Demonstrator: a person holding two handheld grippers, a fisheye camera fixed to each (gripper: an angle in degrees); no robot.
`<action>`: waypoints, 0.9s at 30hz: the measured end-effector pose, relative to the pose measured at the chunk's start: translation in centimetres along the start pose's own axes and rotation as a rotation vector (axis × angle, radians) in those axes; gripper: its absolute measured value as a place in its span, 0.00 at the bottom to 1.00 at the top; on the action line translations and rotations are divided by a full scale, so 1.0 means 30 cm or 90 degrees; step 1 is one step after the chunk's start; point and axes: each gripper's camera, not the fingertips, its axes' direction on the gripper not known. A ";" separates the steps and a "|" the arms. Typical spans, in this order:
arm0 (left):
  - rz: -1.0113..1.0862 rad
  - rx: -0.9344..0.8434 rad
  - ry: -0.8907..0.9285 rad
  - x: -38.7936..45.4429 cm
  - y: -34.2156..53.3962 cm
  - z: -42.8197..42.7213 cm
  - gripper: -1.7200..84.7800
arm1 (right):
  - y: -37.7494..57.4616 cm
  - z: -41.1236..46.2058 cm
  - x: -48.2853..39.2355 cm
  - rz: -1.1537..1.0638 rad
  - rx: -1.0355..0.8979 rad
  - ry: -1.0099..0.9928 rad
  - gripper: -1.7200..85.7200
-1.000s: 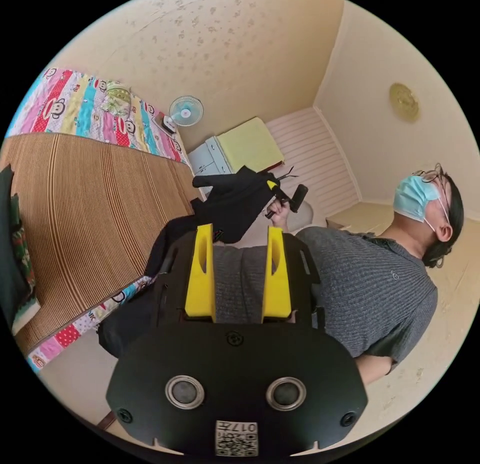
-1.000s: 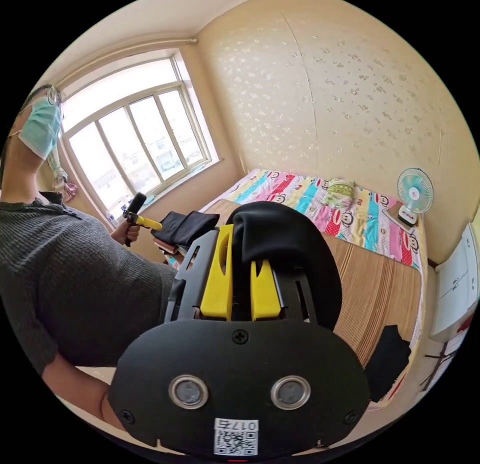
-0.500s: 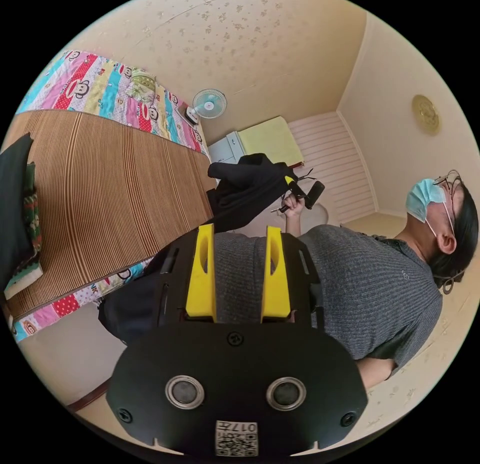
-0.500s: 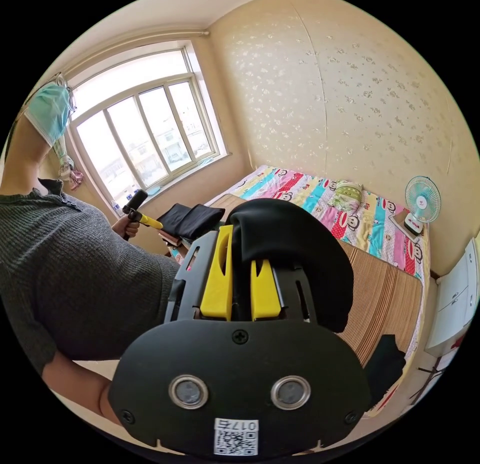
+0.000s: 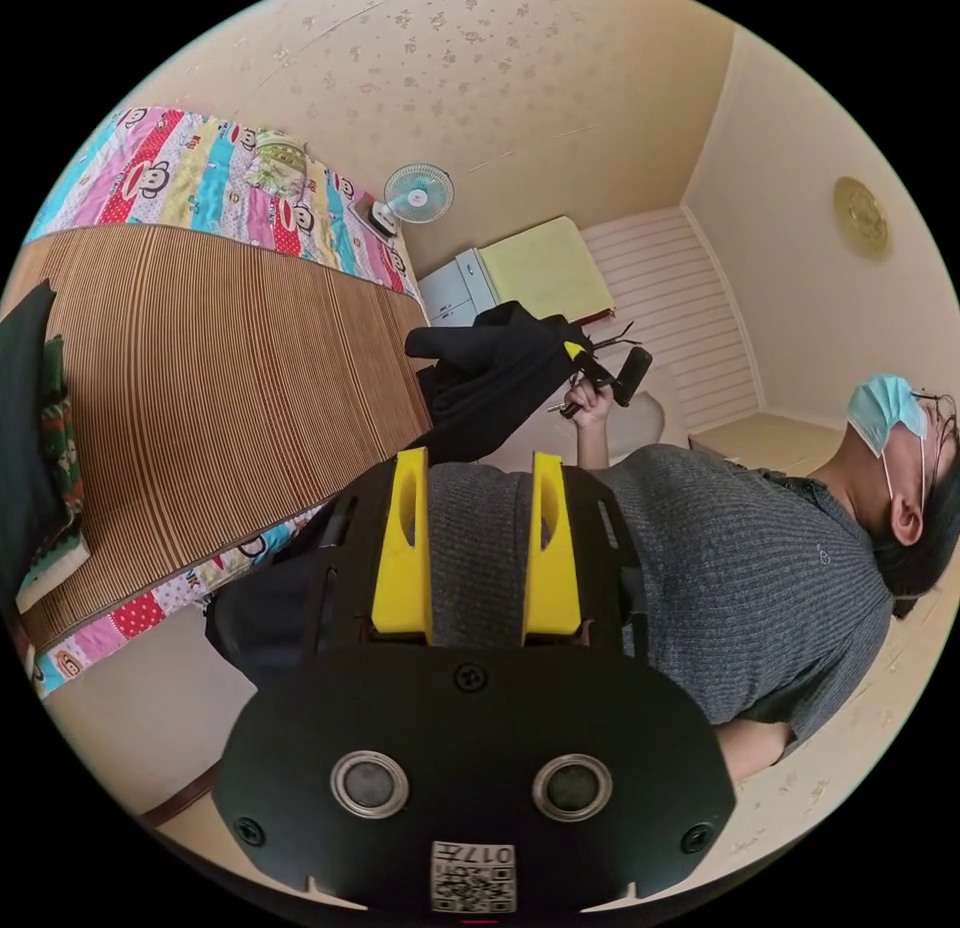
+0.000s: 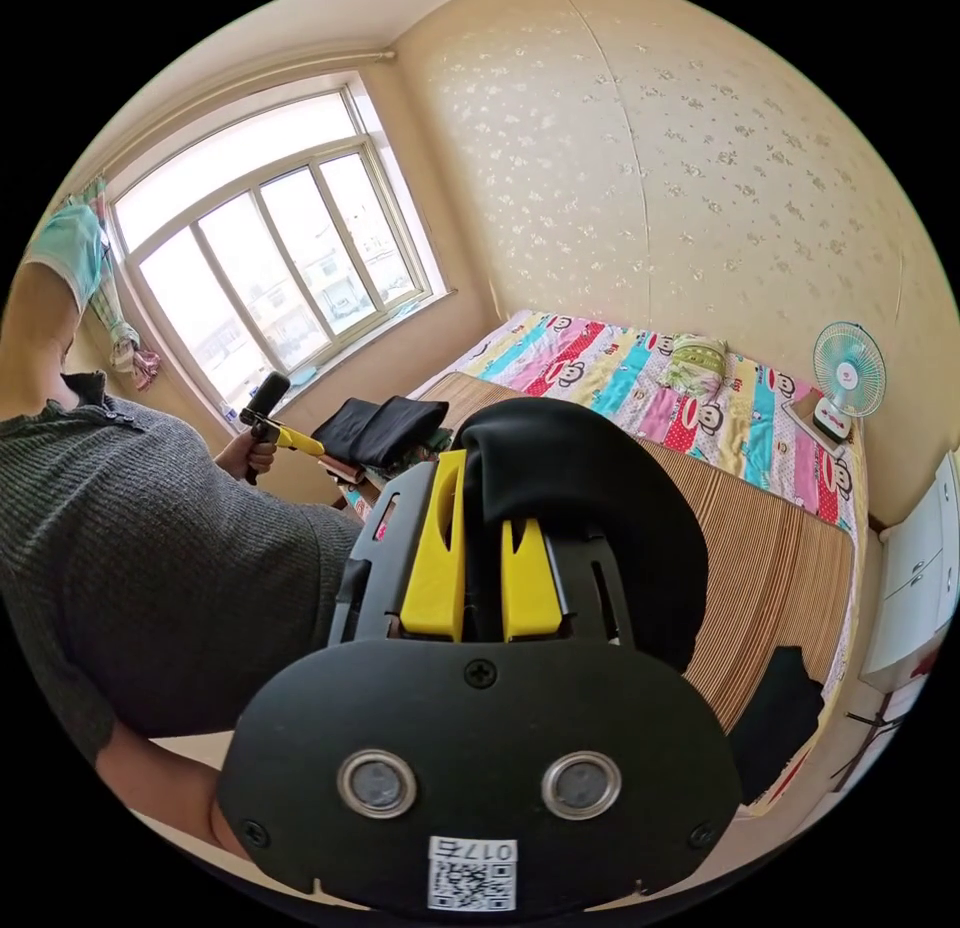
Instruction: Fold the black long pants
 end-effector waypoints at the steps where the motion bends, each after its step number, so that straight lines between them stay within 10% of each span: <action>1: -0.001 0.001 0.000 0.001 -0.001 -0.004 0.19 | -0.009 -0.001 0.008 0.002 -0.002 0.000 0.05; 27: -0.019 0.006 0.010 0.089 -0.058 -0.103 0.19 | -0.106 -0.014 0.148 0.037 -0.028 -0.003 0.05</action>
